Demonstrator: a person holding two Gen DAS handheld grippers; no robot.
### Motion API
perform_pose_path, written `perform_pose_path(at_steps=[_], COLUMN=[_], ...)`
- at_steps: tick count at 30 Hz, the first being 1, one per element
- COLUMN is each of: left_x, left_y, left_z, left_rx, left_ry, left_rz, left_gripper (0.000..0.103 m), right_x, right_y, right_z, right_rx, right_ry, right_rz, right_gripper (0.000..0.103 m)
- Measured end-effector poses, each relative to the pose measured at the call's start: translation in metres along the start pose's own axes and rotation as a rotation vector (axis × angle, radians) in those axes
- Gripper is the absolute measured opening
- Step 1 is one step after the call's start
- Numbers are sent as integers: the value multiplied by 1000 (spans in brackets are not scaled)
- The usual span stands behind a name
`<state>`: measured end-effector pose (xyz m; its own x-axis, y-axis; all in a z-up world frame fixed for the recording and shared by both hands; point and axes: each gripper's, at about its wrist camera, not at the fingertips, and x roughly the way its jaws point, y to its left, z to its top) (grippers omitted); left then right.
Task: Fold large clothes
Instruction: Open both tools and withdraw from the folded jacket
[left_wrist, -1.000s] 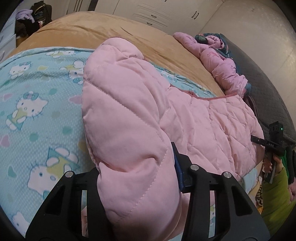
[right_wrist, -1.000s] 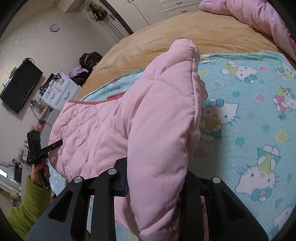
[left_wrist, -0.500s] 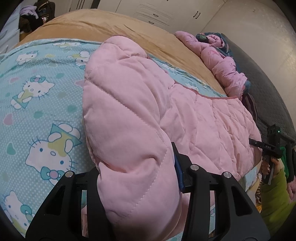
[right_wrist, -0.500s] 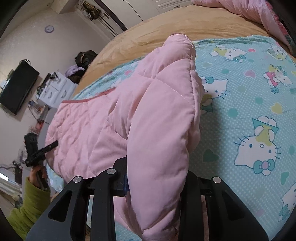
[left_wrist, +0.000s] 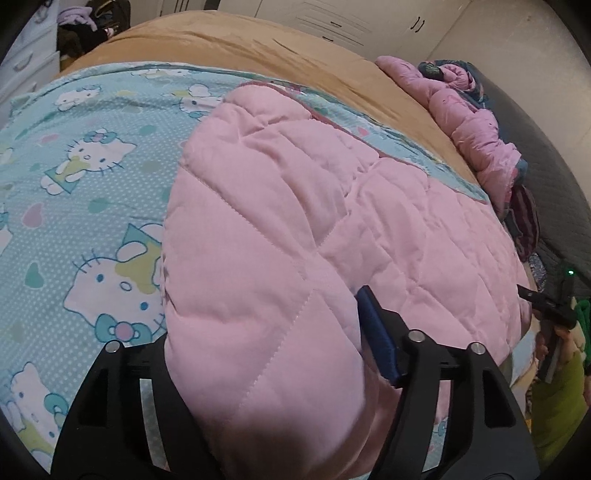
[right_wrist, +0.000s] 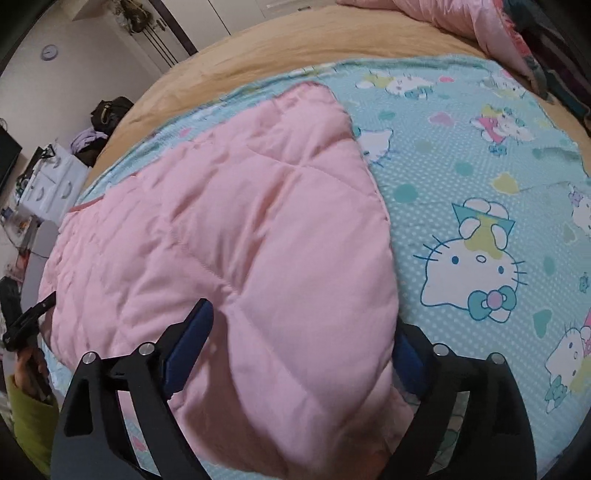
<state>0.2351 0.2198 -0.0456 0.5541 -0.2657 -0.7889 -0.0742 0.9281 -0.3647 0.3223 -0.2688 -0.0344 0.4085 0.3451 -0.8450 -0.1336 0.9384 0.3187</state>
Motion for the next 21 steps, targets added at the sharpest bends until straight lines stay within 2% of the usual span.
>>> perform_pose_path(at_steps=[1,3,7,10,11,12,15,18,21], left_x=[-2,-11,-32,-52,-55,-60,-80,-104,-132], left_y=[0,-3,-15,-31,-36,-39,-46,-59,-72], left_z=[0,-1,-3,-7,-7,-9,-13,-19,-29], left_rx=[0,8,43,78,83,89,98,146,154], left_ry=[-4,-19,-41,-72,-84,-100,-152,-246,-332], left_rz=[7,31,70,84,101,123,177,245,225], left_gripper=[63,67,69,79,90,94,94,94,94], right_x=[-5,-21,-54,-81,-90,-100,-123,-143,-156], right_y=[3,9,25,35,39,45,59,74,87], right_z=[-1,-3,-8,-15,-18,-22,-34,-47,-63], right_rx=[-7,-28,-75,-104,-113,-127,-170,-219,-250], right_ry=[-17,-69,-169,-244,-267,-293,-347,-395,-428], right_rz=[-7,-31,-49,-36,-29,-26,-8,13,18], right_gripper=[97,97,99,99,99,99,99,99,99])
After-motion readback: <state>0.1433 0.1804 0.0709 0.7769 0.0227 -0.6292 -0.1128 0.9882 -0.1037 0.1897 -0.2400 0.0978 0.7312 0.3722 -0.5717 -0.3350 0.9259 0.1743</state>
